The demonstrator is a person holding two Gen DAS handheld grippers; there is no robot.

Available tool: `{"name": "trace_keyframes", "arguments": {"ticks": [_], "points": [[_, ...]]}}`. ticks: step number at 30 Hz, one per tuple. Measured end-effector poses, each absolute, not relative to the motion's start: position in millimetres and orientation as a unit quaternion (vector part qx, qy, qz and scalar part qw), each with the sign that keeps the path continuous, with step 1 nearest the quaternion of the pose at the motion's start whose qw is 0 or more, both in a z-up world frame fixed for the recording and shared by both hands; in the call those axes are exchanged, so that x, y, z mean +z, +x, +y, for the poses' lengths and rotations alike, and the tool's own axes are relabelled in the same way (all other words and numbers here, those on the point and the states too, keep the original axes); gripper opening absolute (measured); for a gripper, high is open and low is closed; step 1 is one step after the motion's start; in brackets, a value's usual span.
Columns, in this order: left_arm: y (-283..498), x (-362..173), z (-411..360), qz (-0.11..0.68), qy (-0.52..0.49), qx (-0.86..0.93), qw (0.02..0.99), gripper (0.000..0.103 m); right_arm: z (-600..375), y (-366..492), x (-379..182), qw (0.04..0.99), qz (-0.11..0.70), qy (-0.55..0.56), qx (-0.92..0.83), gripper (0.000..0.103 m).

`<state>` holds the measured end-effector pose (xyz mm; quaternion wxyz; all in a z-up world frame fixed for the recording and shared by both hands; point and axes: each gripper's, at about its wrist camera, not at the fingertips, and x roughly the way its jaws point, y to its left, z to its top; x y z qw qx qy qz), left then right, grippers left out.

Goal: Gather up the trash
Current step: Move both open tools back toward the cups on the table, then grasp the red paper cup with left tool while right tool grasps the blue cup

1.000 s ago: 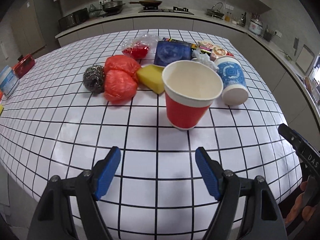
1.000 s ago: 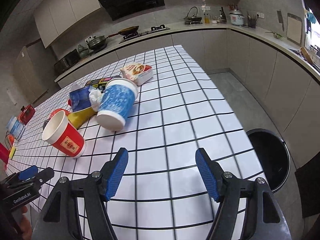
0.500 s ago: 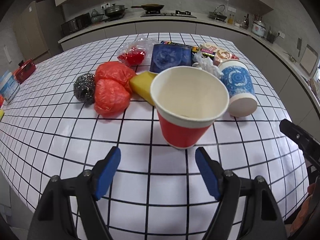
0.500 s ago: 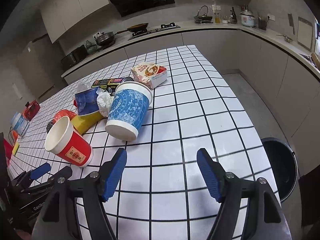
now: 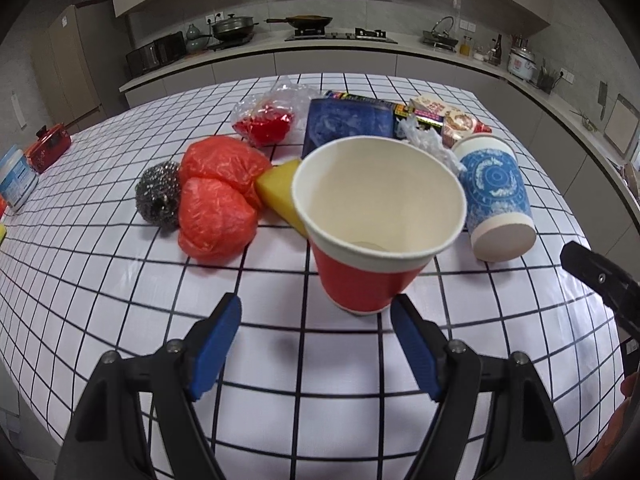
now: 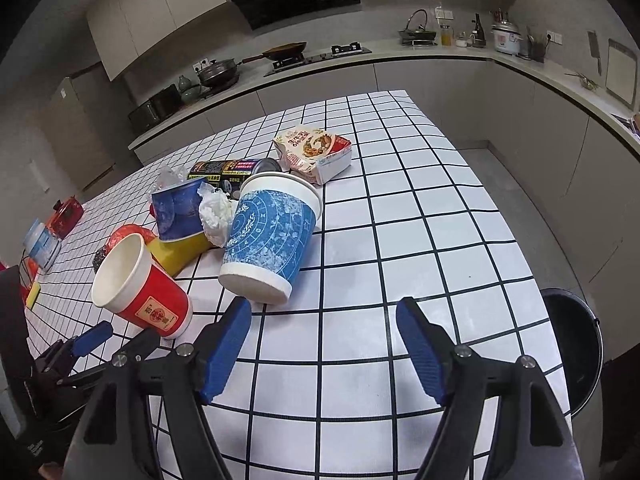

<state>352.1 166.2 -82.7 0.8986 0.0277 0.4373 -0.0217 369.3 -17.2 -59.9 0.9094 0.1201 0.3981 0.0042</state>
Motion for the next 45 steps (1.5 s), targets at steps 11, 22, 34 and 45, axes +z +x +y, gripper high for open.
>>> {"name": "trace_keyframes", "arguments": {"ticks": [11,22,34,45], "points": [[360,-79,152,0.405,0.057,-0.045,0.911,0.091,-17,373,-62,0.909,0.398,0.121,0.000,0.077],[377,-76,151,0.383,0.025,-0.063,0.921,0.082,-20,377,-69,0.908,0.402,0.121,-0.007,0.078],[371,-69,163,0.377,0.002,-0.078,0.923,0.056,-16,398,-70,0.906,0.404,0.128,0.006,0.078],[361,-75,196,0.411,-0.030,-0.062,0.909,0.056,9,432,-73,0.900,0.412,0.138,0.040,0.078]]}}
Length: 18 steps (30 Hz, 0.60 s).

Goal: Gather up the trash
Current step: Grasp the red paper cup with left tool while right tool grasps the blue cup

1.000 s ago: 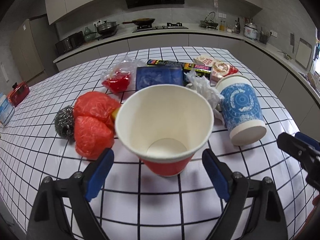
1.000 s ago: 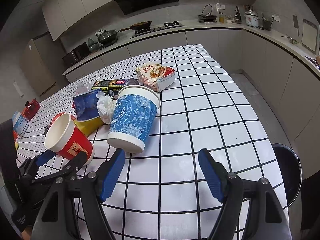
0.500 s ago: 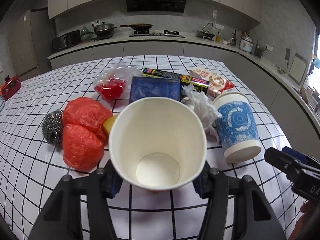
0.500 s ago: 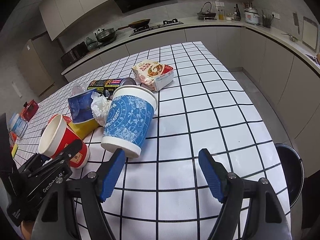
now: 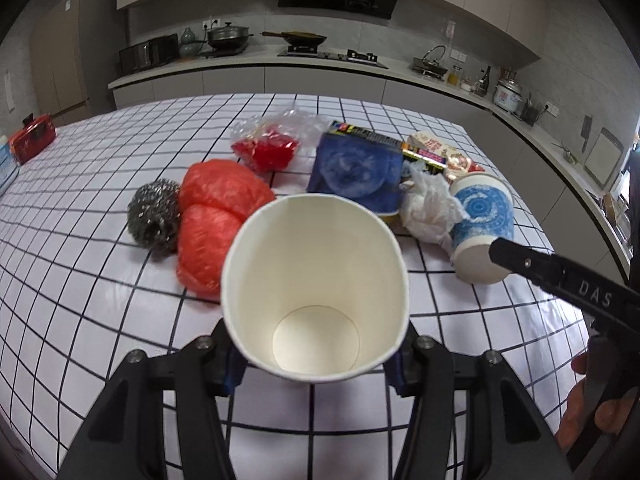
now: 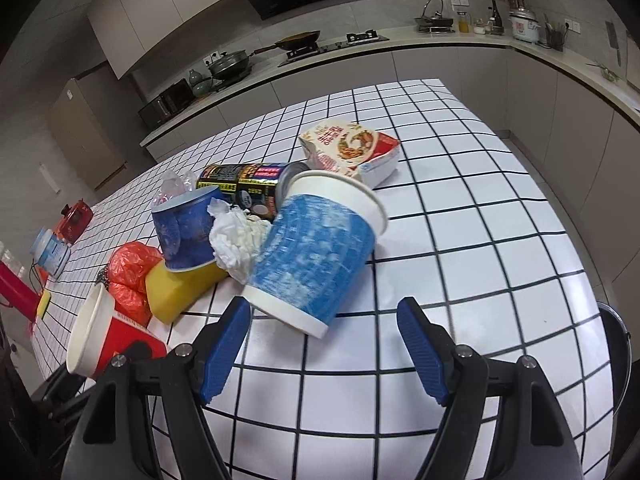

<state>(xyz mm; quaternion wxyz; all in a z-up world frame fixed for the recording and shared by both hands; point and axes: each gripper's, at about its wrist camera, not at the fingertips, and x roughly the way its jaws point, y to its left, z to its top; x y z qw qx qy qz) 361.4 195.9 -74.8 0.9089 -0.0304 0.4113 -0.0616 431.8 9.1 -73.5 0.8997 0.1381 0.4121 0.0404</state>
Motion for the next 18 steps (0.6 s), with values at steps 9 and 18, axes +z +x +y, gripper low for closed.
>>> {"name": "trace_keyframes", "arguments": {"ticks": [9,18], "points": [[364,-72,204,0.413,-0.038,-0.058,0.908,0.056,19,441,-73,0.900,0.414,0.133,0.040,0.080],[368,-73,211,0.416,-0.040,-0.055,0.907,0.056,18,465,-88,0.887,0.433,0.157,0.028,0.081]]}}
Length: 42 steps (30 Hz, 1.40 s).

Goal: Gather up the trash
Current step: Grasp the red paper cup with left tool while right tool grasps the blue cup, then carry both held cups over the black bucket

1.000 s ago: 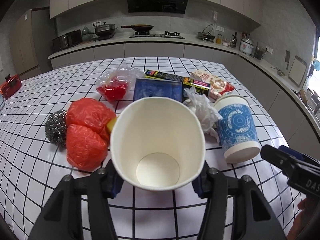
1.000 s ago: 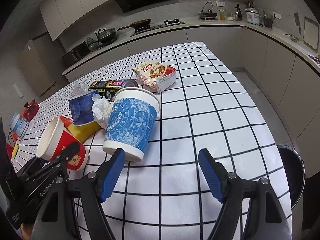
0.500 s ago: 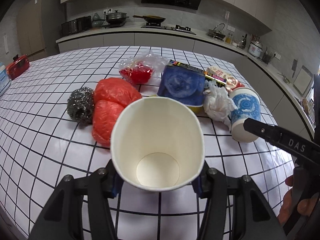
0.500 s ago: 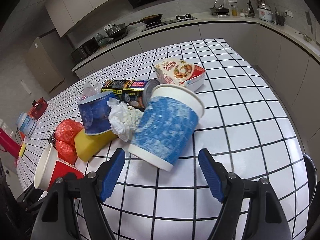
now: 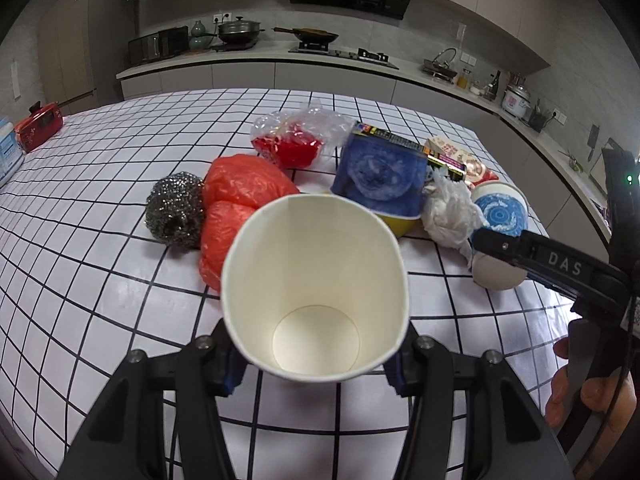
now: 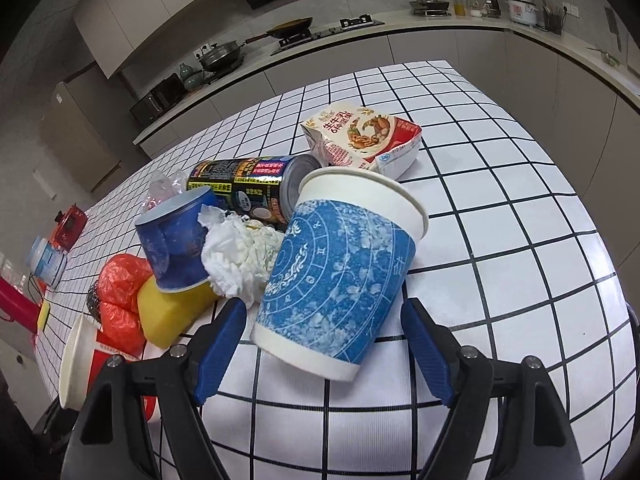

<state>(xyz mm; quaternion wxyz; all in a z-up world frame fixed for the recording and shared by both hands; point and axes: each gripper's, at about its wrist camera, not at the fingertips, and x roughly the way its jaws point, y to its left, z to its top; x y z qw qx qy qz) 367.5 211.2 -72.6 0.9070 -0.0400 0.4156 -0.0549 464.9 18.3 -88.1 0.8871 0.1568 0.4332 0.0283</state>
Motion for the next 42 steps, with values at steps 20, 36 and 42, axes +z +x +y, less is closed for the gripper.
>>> {"name": "trace_keyframes", "arguments": {"ticks": [20,36,42], "points": [[350,-60,195,0.411,-0.030,-0.122,0.903,0.056,-3,400,-62,0.912,0.387,0.140,0.003,0.062],[348,-70,194,0.433,-0.021,-0.130,0.892,0.056,-21,390,-93,0.880,0.433,0.192,-0.026,0.064],[342,-66,186,0.426,0.003,-0.131,0.895,0.053,-19,375,-84,0.896,0.410,0.167,-0.036,0.059]]}}
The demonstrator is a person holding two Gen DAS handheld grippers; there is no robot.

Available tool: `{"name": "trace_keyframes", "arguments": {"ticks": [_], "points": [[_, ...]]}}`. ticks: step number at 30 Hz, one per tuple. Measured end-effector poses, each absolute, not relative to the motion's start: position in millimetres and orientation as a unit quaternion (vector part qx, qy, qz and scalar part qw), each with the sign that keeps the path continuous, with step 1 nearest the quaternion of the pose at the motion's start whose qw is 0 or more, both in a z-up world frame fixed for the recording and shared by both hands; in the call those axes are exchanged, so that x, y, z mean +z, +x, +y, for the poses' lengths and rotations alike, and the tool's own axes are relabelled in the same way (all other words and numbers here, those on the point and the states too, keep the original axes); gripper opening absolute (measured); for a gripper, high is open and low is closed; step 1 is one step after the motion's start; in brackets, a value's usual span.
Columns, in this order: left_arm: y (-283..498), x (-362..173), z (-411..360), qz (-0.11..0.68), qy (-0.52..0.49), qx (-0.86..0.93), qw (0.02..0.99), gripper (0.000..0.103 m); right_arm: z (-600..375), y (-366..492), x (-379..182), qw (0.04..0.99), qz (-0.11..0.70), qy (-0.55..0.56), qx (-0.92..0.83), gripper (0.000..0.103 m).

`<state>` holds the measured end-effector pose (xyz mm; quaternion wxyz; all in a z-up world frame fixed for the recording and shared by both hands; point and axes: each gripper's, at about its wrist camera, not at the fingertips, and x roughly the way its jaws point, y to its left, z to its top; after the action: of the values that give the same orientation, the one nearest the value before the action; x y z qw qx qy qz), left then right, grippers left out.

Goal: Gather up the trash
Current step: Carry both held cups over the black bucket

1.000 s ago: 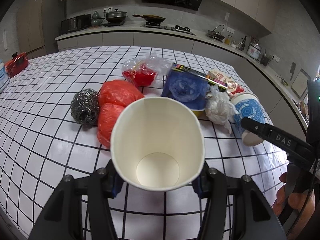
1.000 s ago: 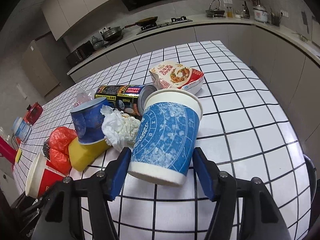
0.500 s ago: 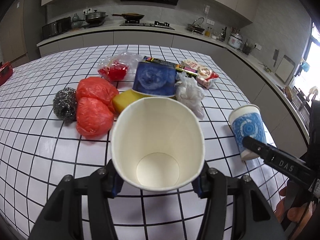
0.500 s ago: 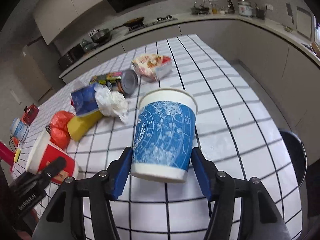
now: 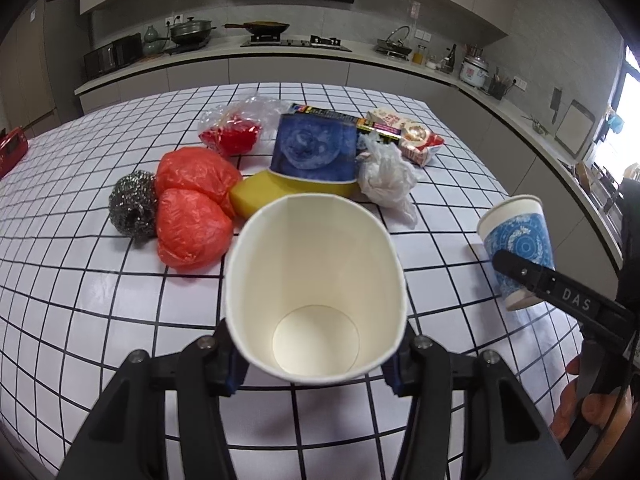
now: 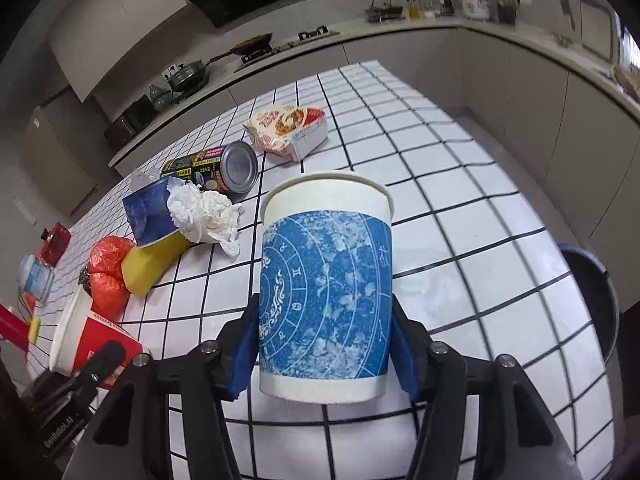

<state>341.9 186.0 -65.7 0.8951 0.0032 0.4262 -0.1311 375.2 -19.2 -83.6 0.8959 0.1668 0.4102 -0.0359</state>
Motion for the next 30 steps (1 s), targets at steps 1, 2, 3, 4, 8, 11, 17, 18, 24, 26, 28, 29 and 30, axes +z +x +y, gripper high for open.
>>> {"name": "trace_keyframes", "arguments": {"ticks": [1,2,3,4,8,11,17,18,24,26,28,29,30], "points": [[341,-64,184,0.425,0.005,-0.137,0.895,0.053,-20,369,-80,0.900,0.402,0.161,-0.042,0.059],[339,-62,181,0.422,0.004,-0.147,0.894,0.053,-20,363,-76,0.904,0.395,0.156,-0.047,0.059],[337,-59,178,0.418,0.005,-0.154,0.895,0.053,-21,358,-72,0.907,0.390,0.150,-0.051,0.059],[335,-57,175,0.415,0.005,-0.160,0.896,0.053,-23,352,-69,0.910,0.385,0.146,-0.056,0.059],[328,-49,158,0.407,0.009,-0.195,0.892,0.052,-36,329,-59,0.913,0.370,0.152,-0.077,0.059],[324,-50,141,0.413,0.025,-0.213,0.885,0.052,-50,313,-56,0.914,0.366,0.145,-0.102,0.059],[316,-51,108,0.424,0.029,-0.250,0.870,0.052,-101,271,-54,0.902,0.366,0.152,-0.171,0.059],[313,-51,100,0.423,0.030,-0.254,0.869,0.052,-108,265,-53,0.901,0.366,0.153,-0.178,0.059],[299,-51,50,0.419,0.042,-0.267,0.867,0.052,-160,235,-52,0.899,0.358,0.147,-0.206,0.059],[295,-51,29,0.417,0.045,-0.266,0.868,0.052,-181,230,-55,0.898,0.358,0.151,-0.205,0.059],[291,-52,4,0.418,0.046,-0.262,0.868,0.052,-207,225,-60,0.898,0.361,0.150,-0.202,0.059],[291,-53,-6,0.419,0.045,-0.260,0.869,0.052,-221,225,-63,0.899,0.363,0.148,-0.197,0.059],[289,-54,-21,0.419,0.045,-0.255,0.870,0.052,-233,225,-66,0.899,0.366,0.147,-0.192,0.059]]}}
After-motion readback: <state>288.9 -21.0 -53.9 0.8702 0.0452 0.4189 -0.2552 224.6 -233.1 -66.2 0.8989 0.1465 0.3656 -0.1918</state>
